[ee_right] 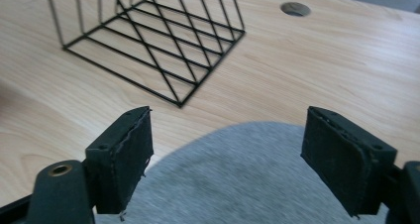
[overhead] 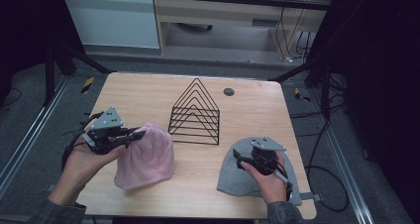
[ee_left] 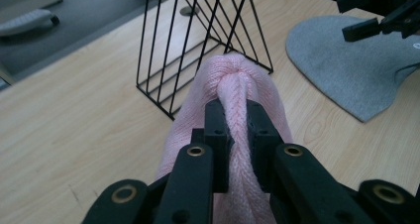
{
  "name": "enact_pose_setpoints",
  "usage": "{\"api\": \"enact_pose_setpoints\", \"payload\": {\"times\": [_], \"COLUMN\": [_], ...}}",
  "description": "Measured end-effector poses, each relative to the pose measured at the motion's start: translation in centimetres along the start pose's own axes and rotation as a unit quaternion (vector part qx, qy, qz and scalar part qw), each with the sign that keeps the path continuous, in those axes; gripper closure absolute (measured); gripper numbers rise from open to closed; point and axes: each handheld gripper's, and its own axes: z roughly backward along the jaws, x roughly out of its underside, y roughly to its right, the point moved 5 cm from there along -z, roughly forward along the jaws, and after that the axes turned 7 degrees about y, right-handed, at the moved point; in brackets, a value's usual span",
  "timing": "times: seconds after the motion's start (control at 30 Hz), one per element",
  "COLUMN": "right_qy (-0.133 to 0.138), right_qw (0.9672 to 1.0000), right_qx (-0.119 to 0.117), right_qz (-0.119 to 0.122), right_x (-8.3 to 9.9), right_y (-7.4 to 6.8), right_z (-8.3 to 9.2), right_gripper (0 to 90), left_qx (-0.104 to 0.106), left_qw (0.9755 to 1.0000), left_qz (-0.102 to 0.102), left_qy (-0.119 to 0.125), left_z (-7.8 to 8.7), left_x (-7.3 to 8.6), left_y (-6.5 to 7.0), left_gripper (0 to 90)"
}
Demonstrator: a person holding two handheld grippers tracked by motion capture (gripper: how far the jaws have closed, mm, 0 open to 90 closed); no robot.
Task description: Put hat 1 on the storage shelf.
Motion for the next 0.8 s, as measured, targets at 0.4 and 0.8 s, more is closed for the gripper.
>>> {"api": "enact_pose_setpoints", "payload": {"times": [0.4, 0.8], "right_qy": [0.010, 0.018], "right_qw": [0.9971, 0.9846], "right_qx": [-0.065, -0.158], "right_qz": [0.039, 0.072], "right_x": [-2.4, -6.8], "right_y": [-4.1, -9.0], "right_z": [0.0, -0.2], "right_gripper": [21.8, 26.0], "left_qx": [0.009, 0.028], "left_qw": [0.9988, 0.9963], "left_qz": [-0.025, -0.059], "left_qy": [0.040, 0.056], "left_z": [3.0, 3.3], "left_x": [-4.2, -8.3], "left_y": [-0.7, -0.4], "left_gripper": [82.2, 82.1]}}
